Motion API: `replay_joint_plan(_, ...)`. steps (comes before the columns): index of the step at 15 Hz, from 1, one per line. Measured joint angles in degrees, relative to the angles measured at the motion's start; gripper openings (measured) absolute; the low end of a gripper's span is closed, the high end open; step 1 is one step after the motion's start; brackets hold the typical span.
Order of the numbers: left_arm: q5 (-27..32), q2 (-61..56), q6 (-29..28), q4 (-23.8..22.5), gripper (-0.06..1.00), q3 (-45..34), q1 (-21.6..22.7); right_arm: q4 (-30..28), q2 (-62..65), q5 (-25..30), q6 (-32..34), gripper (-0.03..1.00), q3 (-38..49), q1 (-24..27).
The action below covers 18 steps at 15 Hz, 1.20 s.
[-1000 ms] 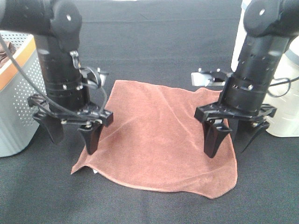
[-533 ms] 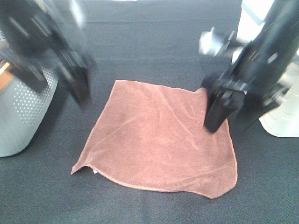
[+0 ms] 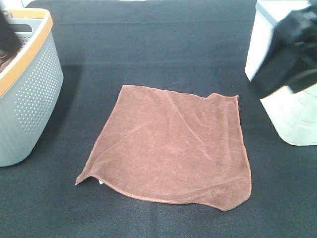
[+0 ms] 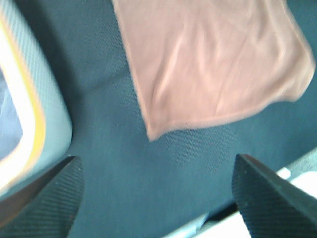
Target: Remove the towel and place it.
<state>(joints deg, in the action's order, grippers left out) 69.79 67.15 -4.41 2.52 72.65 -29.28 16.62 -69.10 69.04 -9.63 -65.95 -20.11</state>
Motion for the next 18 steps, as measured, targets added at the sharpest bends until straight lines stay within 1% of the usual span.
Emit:
replay_joint_plan(3,-0.1,-9.1,-1.6,-0.1,0.78,-12.9,0.0,-1.7,9.6,0.3,0.0,0.69,7.2,0.0)
replay_joint_plan(4,-0.1,-14.3,-1.7,-0.1,0.78,-19.7,0.0,-2.4,15.1,0.5,0.0,0.69,12.9,0.0)
replay_joint_plan(6,0.0,-22.8,-1.8,-0.1,0.78,-28.4,0.0,-3.8,22.9,0.6,0.0,0.69,21.3,0.0)
replay_joint_plan(7,0.0,-22.8,-1.8,-0.1,0.78,-28.4,0.0,-3.8,22.9,0.6,0.0,0.69,21.3,0.0)
replay_joint_plan(8,0.1,-29.2,-1.8,-0.2,0.78,-32.8,0.0,-5.0,28.9,0.9,0.0,0.69,26.0,0.0)
replay_joint_plan(9,-0.7,-33.2,-1.6,-0.2,0.78,-35.6,0.0,-6.0,33.4,0.9,0.0,0.69,29.1,0.0)
replay_joint_plan(10,-2.5,-37.4,-0.7,-0.2,0.78,-38.2,0.0,-6.9,37.4,0.9,0.0,0.69,31.6,0.0)
replay_joint_plan(12,-7.6,-44.3,3.4,-0.2,0.78,-42.7,0.0,-9.3,45.7,0.6,0.6,0.69,34.1,0.0)
replay_joint_plan(13,-8.9,-47.9,6.0,0.1,0.78,-43.8,0.0,-10.0,50.0,-1.2,1.5,0.69,34.4,0.0)
replay_joint_plan(14,-9.4,-49.4,7.3,0.1,0.78,-43.9,0.0,-11.4,55.5,-4.2,2.5,0.69,35.1,0.0)
replay_joint_plan(15,-9.5,-49.8,7.8,0.1,0.78,-43.9,0.0,-12.3,59.0,-6.3,3.2,0.69,36.2,0.0)
replay_joint_plan(18,-9.6,-49.9,8.1,0.1,0.78,-43.9,0.0,-15.4,63.9,-7.6,6.5,0.69,36.9,0.0)
